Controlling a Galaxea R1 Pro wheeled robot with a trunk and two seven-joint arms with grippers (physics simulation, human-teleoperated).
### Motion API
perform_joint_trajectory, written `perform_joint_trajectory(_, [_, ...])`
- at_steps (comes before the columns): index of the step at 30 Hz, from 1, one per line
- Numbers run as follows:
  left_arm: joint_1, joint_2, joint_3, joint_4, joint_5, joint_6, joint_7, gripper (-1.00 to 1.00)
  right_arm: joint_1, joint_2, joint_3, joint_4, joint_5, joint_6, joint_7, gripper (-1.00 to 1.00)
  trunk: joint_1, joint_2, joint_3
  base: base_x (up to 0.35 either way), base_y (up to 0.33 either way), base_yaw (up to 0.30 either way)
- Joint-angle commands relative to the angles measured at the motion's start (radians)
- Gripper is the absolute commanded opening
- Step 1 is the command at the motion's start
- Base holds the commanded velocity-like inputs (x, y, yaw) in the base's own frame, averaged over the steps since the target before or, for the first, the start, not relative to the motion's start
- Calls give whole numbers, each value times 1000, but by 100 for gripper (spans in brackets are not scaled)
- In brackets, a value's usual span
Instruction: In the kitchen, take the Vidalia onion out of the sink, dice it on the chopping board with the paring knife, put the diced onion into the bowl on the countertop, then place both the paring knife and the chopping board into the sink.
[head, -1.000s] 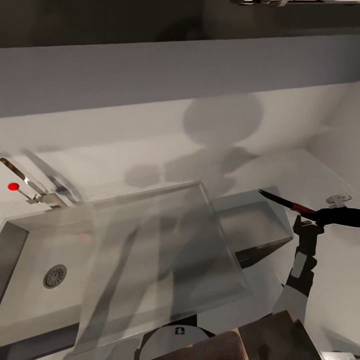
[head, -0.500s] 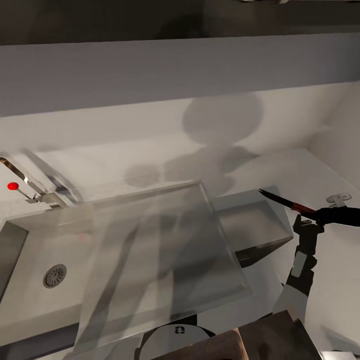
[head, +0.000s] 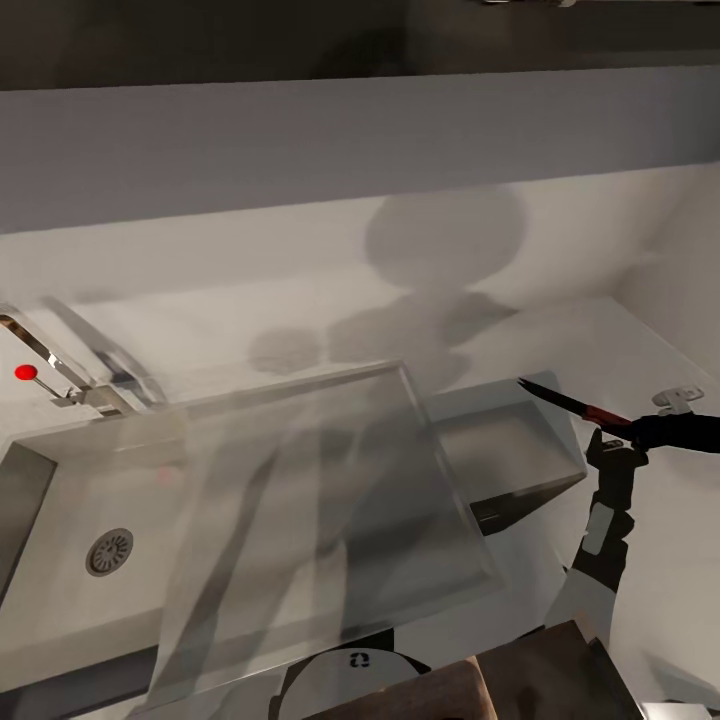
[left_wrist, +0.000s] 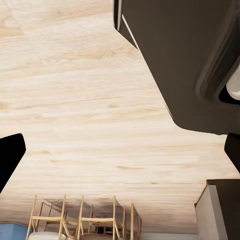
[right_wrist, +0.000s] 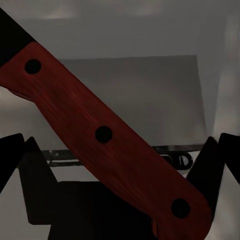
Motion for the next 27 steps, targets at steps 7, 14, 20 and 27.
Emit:
perform_joint_trajectory(7, [-1, 0, -9, 2, 10, 2, -4, 100, 1, 17, -1, 22, 19, 1, 5, -100, 1, -1, -2, 0, 0, 0])
perform_joint_trajectory(14, [-2, 0, -9, 2, 10, 2, -4, 100, 1, 27, -1, 22, 19, 1, 3, -100, 1, -1, -2, 0, 0, 0])
perform_joint_trajectory(20, [-2, 0, -9, 2, 10, 2, -4, 100, 1, 28, -1, 21, 20, 2, 4, -100, 1, -1, -2, 0, 0, 0])
perform_joint_trajectory(27, [-2, 0, -9, 2, 10, 2, -4, 100, 1, 27, -2, 9, 20, 8, 4, -100, 1, -1, 2, 0, 0, 0])
